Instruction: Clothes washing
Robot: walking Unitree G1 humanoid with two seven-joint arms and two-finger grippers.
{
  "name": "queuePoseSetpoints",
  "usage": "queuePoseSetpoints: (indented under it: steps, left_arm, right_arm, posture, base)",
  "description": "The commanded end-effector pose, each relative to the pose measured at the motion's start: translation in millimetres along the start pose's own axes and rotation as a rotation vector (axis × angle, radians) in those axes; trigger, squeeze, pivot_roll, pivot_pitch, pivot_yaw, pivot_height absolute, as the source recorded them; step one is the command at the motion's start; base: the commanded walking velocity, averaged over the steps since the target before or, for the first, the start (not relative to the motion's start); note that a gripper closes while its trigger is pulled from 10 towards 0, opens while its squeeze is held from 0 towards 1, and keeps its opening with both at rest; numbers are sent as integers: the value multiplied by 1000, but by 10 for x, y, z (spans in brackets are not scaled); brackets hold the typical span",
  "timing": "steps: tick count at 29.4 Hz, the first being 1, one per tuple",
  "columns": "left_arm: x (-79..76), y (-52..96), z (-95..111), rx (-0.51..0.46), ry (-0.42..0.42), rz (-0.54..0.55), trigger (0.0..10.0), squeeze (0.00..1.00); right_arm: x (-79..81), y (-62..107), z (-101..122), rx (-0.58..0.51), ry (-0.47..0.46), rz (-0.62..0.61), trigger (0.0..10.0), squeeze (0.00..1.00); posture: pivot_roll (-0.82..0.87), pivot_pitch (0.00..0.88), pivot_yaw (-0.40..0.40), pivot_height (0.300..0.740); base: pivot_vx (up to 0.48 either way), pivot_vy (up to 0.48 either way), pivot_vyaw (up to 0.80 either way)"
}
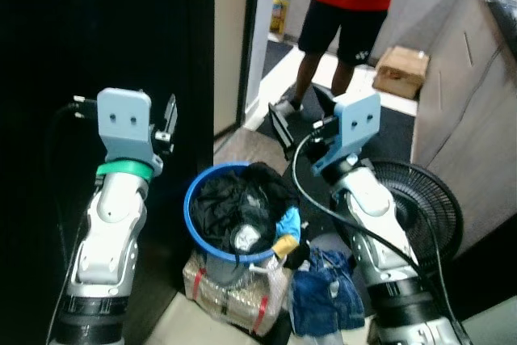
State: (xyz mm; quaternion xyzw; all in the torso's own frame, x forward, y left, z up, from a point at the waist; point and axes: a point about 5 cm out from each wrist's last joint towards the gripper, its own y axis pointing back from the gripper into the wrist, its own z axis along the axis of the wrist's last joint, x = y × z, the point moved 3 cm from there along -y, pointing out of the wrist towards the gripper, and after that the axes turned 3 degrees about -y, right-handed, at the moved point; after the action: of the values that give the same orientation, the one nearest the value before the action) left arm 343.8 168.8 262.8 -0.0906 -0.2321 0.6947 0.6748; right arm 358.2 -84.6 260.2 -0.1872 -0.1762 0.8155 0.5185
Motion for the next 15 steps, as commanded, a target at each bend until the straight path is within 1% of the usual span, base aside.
queuePoseSetpoints:
  steps: [1,2,3,4,5,6,7,8,9,12,13,14,15]
  left_arm:
    - [-73,46,-145,48,15,-28,10000,0]
    - [-95,79,-245,86,43,-40,10000,0]
    - [-95,79,-245,86,43,-40,10000,0]
    - [-132,123,-364,135,88,-61,10000,0]
    - [-132,123,-364,135,88,-61,10000,0]
    - [-211,185,-510,200,146,-106,10000,0]
    - [-211,185,-510,200,146,-106,10000,0]
    - [-343,289,-716,285,205,-180,10000,0]
    - [-433,370,-846,339,243,-231,10000,0]
    - [-433,370,-846,339,243,-231,10000,0]
    - [-531,458,-1012,401,245,-275,10000,0]
    - [-642,553,-1177,459,232,-317,10000,0]
    - [-722,627,-1295,498,203,-346,10000,0]
  right_arm:
    - [-112,77,-154,59,8,-45,10000,0]
    - [-159,120,-259,96,0,-72,10000,0]
    - [-159,120,-259,96,0,-72,10000,0]
    - [-229,179,-381,141,-19,-112,10000,0]
    - [-229,179,-381,141,-19,-112,10000,0]
    - [-324,264,-523,193,-40,-163,10000,0]
    - [-324,264,-523,193,-40,-163,10000,0]
    - [-448,407,-720,271,-38,-225,10000,0]
    - [-526,514,-845,323,-33,-265,10000,0]
    - [-526,514,-845,323,-33,-265,10000,0]
    - [-568,645,-983,382,-25,-283,10000,0]
    - [-554,793,-1139,450,-16,-274,10000,0]
    - [-509,906,-1252,499,-25,-252,10000,0]
  posture:
    - [83,19,-22,740]
    - [82,20,-21,740]
    - [82,20,-21,740]
    - [82,20,-21,740]
    - [82,20,-21,740]
    - [81,21,-22,740]
    - [81,21,-22,740]
    - [74,25,-17,740]
    - [74,25,-17,740]
    - [74,25,-17,740]
    - [64,29,-12,740]
    - [57,36,-8,740]
    - [57,36,-8,740]
  base:
    - [326,0,0]
    - [300,0,0]
    - [300,0,0]
    - [247,0,0]
    - [247,0,0]
    - [0,0,0]
    - [0,0,0]
    - [0,0,0]
    - [0,0,0]
    - [0,0,0]
    - [0,0,0]
    - [0,0,0]
    - [0,0,0]
